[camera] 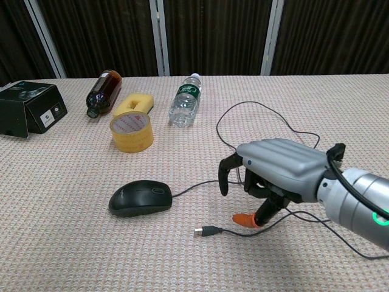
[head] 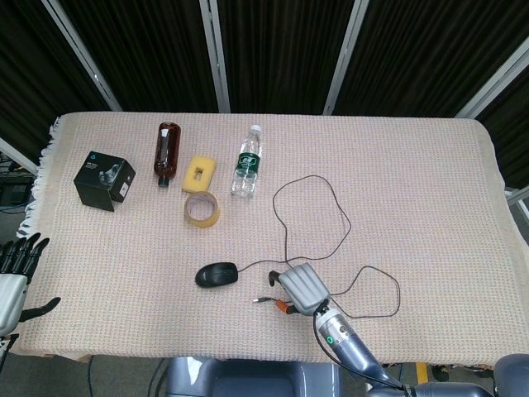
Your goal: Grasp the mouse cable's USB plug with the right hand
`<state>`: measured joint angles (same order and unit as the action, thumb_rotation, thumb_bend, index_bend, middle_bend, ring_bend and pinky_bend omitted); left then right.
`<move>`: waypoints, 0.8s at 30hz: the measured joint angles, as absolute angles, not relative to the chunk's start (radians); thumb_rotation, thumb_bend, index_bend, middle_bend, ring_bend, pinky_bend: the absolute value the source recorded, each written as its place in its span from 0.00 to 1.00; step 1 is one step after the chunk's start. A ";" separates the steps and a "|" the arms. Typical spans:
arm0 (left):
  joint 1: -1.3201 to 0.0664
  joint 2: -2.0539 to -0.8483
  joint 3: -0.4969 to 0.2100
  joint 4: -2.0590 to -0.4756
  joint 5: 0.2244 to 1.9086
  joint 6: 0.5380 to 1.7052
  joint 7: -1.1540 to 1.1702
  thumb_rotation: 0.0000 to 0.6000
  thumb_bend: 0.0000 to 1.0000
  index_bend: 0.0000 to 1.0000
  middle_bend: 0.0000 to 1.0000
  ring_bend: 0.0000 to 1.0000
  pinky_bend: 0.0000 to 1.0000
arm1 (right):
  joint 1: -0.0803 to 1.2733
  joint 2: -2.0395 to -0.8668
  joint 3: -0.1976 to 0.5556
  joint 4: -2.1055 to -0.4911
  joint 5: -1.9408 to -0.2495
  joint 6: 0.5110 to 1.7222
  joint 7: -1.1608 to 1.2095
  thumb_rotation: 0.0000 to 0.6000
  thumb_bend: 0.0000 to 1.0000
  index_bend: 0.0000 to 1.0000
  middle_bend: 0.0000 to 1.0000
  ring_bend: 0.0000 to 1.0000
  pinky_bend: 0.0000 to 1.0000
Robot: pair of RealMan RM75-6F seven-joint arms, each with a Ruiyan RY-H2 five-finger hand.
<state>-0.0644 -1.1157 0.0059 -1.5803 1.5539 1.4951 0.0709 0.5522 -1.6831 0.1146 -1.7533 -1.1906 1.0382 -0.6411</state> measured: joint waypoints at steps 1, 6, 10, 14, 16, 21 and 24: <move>-0.065 -1.115 0.006 -1.580 1.554 1.495 0.070 1.00 0.00 0.00 0.00 0.00 0.00 | 0.556 -1.694 0.115 -1.745 -1.176 1.040 -0.649 1.00 0.24 0.44 1.00 1.00 0.75; -0.067 -1.115 0.007 -1.578 1.554 1.491 0.066 1.00 0.00 0.00 0.00 0.00 0.00 | 0.568 -1.734 0.115 -1.714 -1.135 1.054 -0.669 1.00 0.25 0.44 1.00 1.00 0.75; -0.068 -1.115 0.005 -1.577 1.552 1.489 0.061 1.00 0.00 0.00 0.00 0.00 0.00 | 0.567 -1.753 0.102 -1.694 -1.123 1.063 -0.668 1.00 0.25 0.44 1.00 1.00 0.75; -0.068 -1.116 0.006 -1.579 1.552 1.488 0.064 1.00 0.00 0.00 0.00 0.00 0.00 | 0.565 -1.778 0.097 -1.679 -1.110 1.074 -0.664 1.00 0.25 0.46 1.00 1.00 0.75; -0.068 -1.116 0.006 -1.580 1.553 1.489 0.065 1.00 0.00 0.00 0.00 0.00 0.00 | 0.566 -1.793 0.095 -1.670 -1.108 1.081 -0.665 1.00 0.25 0.47 1.00 1.00 0.75; -0.068 -1.116 0.006 -1.581 1.551 1.487 0.064 1.00 0.00 0.00 0.00 0.00 0.00 | 0.565 -1.827 0.092 -1.650 -1.102 1.096 -0.667 1.00 0.25 0.49 1.00 1.00 0.75; -0.069 -1.116 0.005 -1.581 1.550 1.486 0.063 1.00 0.00 0.00 0.00 0.00 0.00 | 0.563 -1.854 0.087 -1.633 -1.099 1.105 -0.666 1.00 0.25 0.50 1.00 1.00 0.75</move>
<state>-0.0689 -1.1158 0.0053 -1.5812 1.5498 1.4863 0.0633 0.5633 -1.8542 0.0875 -1.6332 -1.0990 1.1055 -0.6662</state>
